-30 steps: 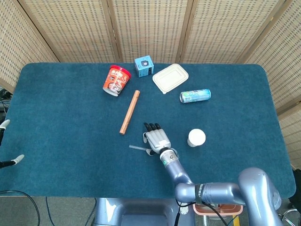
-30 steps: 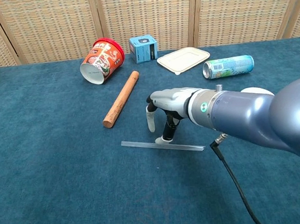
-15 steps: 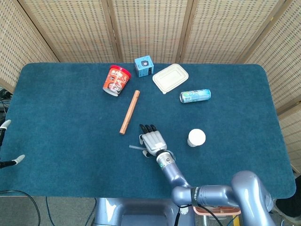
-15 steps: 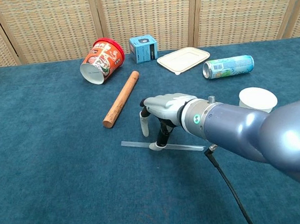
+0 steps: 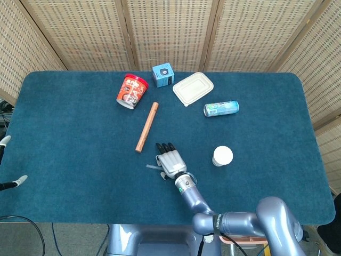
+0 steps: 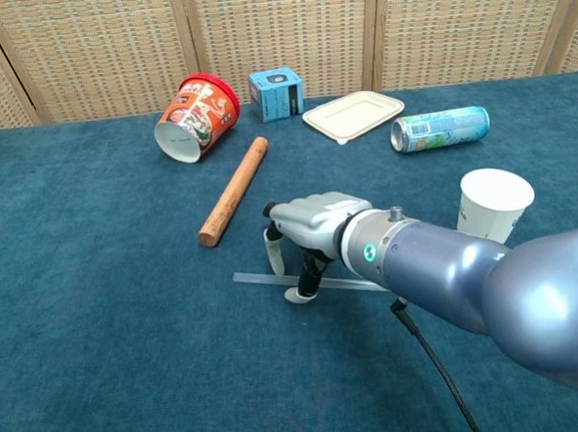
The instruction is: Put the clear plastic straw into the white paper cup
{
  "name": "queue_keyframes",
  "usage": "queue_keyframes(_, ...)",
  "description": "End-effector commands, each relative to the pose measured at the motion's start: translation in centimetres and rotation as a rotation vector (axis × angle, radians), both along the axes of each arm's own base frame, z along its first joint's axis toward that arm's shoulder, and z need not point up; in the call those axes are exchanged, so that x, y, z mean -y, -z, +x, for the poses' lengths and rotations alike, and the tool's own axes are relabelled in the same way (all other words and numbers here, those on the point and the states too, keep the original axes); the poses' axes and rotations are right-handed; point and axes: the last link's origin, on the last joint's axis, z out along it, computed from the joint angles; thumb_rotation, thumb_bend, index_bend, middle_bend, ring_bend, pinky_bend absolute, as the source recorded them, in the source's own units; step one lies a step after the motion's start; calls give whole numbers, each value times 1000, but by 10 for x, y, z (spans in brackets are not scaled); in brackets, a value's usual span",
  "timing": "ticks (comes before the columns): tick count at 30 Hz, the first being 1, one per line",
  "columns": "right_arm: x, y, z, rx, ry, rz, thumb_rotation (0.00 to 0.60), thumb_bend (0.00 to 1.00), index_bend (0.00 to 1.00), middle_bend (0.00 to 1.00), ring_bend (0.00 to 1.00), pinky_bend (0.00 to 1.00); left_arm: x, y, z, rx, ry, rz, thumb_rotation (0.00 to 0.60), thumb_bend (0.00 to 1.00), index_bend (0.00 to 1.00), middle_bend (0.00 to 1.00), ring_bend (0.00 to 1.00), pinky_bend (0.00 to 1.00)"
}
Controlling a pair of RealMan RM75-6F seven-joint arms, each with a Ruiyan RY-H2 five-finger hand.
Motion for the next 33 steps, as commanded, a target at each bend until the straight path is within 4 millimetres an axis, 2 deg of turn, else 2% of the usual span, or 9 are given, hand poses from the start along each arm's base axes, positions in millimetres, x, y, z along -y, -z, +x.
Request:
queue_keyframes(1,0,2,-1,-10,-5,2,600,380,554,0,0,0,0,-1,0,3,1,2,600,65,0,0,0,0)
queue_keyframes(8,-5,5,0,-21,-39,11,600,425,646,0,0,0,1,-2,0,7,5,5,600,65,0,0,0,0)
queue_keyframes(17,-9,-3,9,22,-70,11,600,437,663,0,0,0,1,-2,0,6,7,5,600,65,0,0,0,0)
queue_keyframes(23,-9,-45,41,253,-58,33,600,450,666,0,0,0,1,-1,1,5,9,-1,600,65,0,0,0,0)
queue_keyframes(25,-6,-65,51,331,-58,35,600,450,666,0,0,0,1,-1,1,5,9,0,600,65,0,0,0,0)
queue_keyframes(26,1,-90,60,423,-49,15,600,451,666,0,0,0,2,-1,1,4,11,2,600,65,0,0,0,0)
queue_keyframes(29,10,-130,59,540,-8,17,600,450,666,0,0,0,2,0,1,0,12,2,600,65,0,0,0,0)
queue_keyframes(33,22,-168,46,675,89,11,600,451,666,0,0,0,3,1,2,-3,16,-1,600,65,0,0,0,0)
